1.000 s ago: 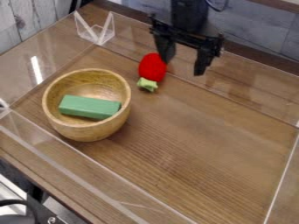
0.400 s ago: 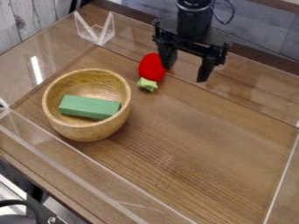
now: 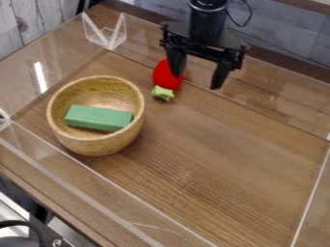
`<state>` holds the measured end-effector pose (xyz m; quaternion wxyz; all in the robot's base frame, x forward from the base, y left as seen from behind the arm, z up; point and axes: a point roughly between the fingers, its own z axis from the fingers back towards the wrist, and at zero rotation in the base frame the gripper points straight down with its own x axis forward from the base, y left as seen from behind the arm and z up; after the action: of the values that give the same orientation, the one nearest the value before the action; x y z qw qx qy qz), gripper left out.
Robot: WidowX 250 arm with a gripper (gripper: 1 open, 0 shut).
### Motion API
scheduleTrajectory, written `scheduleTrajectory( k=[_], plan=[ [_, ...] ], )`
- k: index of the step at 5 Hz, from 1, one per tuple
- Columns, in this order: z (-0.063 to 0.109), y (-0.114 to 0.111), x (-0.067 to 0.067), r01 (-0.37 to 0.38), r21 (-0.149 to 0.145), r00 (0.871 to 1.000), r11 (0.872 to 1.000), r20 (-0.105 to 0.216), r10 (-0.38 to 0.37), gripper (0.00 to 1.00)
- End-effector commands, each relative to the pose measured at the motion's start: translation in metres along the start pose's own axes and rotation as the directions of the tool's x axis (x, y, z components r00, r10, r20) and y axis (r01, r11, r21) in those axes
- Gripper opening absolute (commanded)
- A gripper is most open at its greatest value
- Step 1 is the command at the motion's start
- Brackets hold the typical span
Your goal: Put the green stick in the brown bowl
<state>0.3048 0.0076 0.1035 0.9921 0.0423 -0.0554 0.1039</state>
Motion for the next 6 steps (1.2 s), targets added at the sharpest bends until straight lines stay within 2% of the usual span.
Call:
scheduleTrajectory(
  k=[1, 2, 3, 5, 6],
  plan=[
    [0.031, 0.003, 0.016, -0.041, -0.030, 0.994, 0.999, 0.100, 0.044, 1.00],
    [0.038, -0.013, 0.018, 0.013, -0.066, 0.995, 0.998, 0.097, -0.007, 1.00],
    [0.033, -0.025, 0.016, 0.048, -0.072, 0.995, 0.996, 0.085, -0.042, 1.00],
    [0.012, -0.002, 0.009, 0.105, -0.052, 0.992, 0.993, 0.070, -0.101, 1.00],
    [0.009, 0.002, 0.005, 0.134, -0.046, 0.988, 0.990, 0.083, -0.130, 1.00]
  ],
)
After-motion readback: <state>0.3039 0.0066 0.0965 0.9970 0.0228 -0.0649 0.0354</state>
